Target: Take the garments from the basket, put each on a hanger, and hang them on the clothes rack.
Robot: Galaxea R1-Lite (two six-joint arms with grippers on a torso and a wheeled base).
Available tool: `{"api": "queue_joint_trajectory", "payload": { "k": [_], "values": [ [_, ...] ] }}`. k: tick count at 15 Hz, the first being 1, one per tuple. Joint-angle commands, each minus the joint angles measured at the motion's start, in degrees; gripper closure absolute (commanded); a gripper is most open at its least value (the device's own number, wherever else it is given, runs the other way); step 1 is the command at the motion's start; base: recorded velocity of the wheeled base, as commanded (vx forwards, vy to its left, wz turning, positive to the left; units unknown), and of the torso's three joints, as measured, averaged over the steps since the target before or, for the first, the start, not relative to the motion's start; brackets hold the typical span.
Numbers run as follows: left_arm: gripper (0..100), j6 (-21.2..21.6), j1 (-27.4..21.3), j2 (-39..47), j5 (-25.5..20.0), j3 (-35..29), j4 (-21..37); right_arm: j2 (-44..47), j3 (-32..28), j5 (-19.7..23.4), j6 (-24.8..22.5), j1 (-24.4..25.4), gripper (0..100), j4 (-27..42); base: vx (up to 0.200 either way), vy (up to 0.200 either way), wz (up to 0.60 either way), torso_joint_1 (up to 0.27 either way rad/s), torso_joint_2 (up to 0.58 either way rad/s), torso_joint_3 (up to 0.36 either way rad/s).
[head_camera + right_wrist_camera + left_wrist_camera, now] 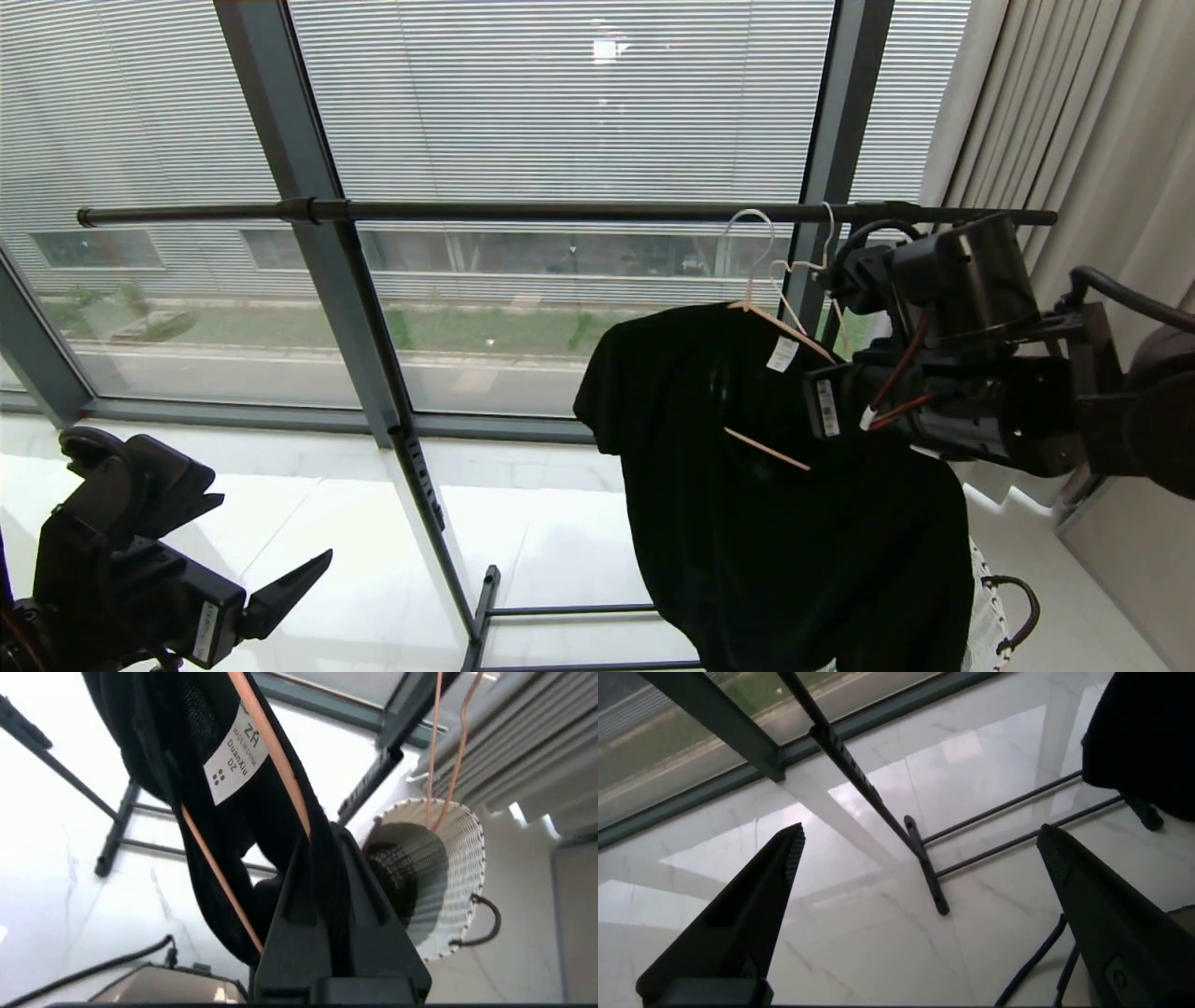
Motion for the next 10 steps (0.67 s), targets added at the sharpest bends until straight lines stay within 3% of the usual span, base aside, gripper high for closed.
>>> {"api": "queue_joint_trajectory", "payload": {
  "k": [1,2,6,10],
  "values": [
    [0,-4.0,0.4,0.2,0.3,-1.7,0.1,7.3,-9.3,-2.4,1.9,-0.2,100,0.3,0.0,0.0,0.0,0.0,0.0,0.0],
    [0,-5.7,0.4,0.2,1.0,-2.2,0.1,9.1,-13.0,-3.3,2.6,-0.5,100,0.5,0.0,0.0,0.0,0.0,0.0,0.0],
    [0,-5.5,0.4,0.1,2.1,-2.0,0.1,13.6,-20.5,-7.5,2.6,-2.1,100,3.8,0.0,0.0,0.0,0.0,0.0,0.0],
    [0,-5.5,0.2,0.1,2.1,-2.0,0.1,14.3,-21.8,-7.6,2.5,-2.0,100,4.2,0.0,0.0,0.0,0.0,0.0,0.0]
  ]
}}
